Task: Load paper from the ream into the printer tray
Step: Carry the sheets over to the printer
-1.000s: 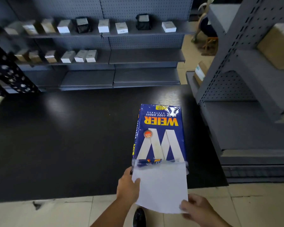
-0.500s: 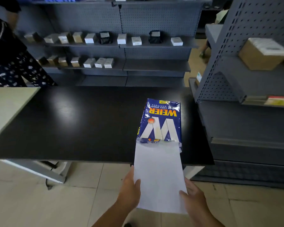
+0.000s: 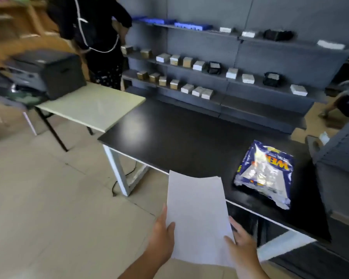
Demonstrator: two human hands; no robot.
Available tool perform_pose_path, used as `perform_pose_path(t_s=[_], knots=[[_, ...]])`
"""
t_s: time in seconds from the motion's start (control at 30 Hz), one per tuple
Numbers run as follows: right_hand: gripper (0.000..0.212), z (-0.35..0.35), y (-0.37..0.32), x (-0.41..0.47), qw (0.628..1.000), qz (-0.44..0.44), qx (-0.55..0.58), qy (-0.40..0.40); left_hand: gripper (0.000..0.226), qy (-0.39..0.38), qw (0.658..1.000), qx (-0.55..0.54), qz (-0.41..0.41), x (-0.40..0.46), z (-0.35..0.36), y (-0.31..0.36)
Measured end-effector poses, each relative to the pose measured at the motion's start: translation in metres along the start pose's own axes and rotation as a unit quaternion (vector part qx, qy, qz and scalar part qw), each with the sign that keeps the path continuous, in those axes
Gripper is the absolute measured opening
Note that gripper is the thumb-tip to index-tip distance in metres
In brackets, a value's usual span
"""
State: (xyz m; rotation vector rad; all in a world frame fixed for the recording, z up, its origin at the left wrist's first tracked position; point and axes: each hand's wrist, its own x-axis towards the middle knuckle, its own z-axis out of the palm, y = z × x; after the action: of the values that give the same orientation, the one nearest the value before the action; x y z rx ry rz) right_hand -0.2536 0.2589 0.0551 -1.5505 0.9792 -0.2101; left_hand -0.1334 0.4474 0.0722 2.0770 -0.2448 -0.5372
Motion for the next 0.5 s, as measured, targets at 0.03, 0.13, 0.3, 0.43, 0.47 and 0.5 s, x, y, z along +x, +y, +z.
perform_pose_path(t_s=[0.03,0.13,0.3,0.43,0.47,0.5], knots=[[0.057,0.024,-0.006,-0.002,1.0,-0.01,-0.006,-0.026,0.055,0.024,1.0,-0.006,-0.005,-0.007,-0.026,-0.01],[0.059,0.099,-0.035,-0.021,0.995,-0.013,-0.025,-0.091,0.057,0.088,0.995,-0.025,-0.035,-0.028,-0.095,-0.048],[0.058,0.207,-0.086,-0.082,0.978,-0.042,-0.062,-0.195,0.053,0.189,0.978,-0.07,-0.057,-0.074,-0.191,-0.103],[0.055,0.275,-0.101,-0.118,0.96,-0.071,-0.086,-0.255,0.054,0.265,0.957,-0.079,-0.083,-0.109,-0.245,-0.133],[0.055,0.289,-0.103,-0.125,0.956,-0.076,-0.091,-0.269,0.053,0.28,0.952,-0.09,-0.082,-0.117,-0.256,-0.137],[0.057,0.302,-0.106,-0.132,0.95,-0.081,-0.097,-0.285,0.053,0.293,0.948,-0.1,-0.072,-0.124,-0.267,-0.139]])
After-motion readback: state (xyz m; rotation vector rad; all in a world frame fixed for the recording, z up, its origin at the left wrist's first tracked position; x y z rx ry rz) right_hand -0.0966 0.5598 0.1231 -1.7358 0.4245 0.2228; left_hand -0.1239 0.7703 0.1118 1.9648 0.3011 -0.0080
